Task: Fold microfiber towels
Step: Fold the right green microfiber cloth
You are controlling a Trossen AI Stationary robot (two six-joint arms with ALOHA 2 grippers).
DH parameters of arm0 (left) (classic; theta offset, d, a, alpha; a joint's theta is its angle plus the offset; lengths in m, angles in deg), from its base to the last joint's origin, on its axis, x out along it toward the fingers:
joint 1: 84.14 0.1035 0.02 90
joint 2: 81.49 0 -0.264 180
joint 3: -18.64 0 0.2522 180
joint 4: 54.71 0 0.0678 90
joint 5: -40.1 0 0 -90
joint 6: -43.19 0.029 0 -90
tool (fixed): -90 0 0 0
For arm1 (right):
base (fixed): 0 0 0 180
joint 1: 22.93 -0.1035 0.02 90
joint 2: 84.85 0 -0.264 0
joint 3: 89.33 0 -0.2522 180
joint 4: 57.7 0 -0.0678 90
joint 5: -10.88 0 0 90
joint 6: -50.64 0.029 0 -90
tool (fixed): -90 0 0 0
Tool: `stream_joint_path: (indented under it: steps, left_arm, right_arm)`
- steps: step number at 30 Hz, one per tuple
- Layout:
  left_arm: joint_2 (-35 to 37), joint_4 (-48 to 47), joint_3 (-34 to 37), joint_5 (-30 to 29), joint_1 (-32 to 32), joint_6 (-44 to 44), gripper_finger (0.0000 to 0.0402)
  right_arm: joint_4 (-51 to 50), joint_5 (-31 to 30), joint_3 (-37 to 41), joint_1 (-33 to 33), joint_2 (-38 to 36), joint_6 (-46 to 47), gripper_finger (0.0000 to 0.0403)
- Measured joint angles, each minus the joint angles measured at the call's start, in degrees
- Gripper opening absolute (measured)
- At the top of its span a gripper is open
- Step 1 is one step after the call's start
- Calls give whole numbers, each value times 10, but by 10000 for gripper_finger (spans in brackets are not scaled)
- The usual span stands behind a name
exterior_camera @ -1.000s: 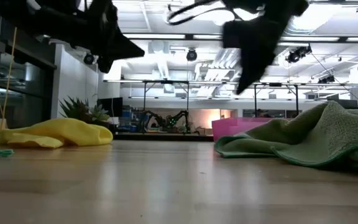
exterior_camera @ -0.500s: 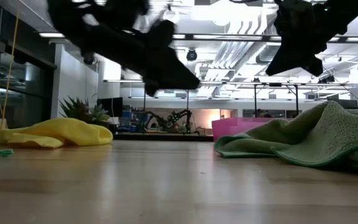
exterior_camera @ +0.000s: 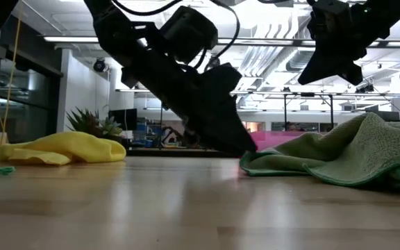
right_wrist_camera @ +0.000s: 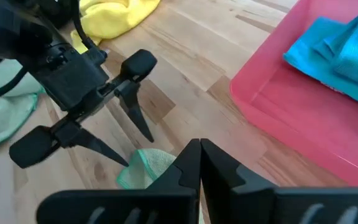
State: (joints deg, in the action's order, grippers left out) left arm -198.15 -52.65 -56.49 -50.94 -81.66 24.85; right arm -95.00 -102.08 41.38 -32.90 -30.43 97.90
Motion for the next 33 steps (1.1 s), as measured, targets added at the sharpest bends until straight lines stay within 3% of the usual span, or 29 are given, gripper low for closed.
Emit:
stream_joint_path:
  steps: [9, 18, 23, 28, 33]
  left_arm:
    - [0, -26, 0, 10, -21, -6, 197]
    - [-24, -1, -1, -12, -34, -54, 166]
    - [-24, 1, -1, -18, -37, -47, 117]
    - [-22, 2, 1, 6, -29, -56, 18]
    - [21, -29, 1, 86, -3, -49, 6]
  right_arm:
    - [-3, -10, 0, 0, 0, -21, 0]
    - [-5, -34, 0, 0, 0, -23, 0]
    - [-4, -35, 0, 0, 0, -23, 0]
    - [-4, -35, 0, 0, 0, -23, 0]
    - [-2, -35, 0, 0, 0, -23, 0]
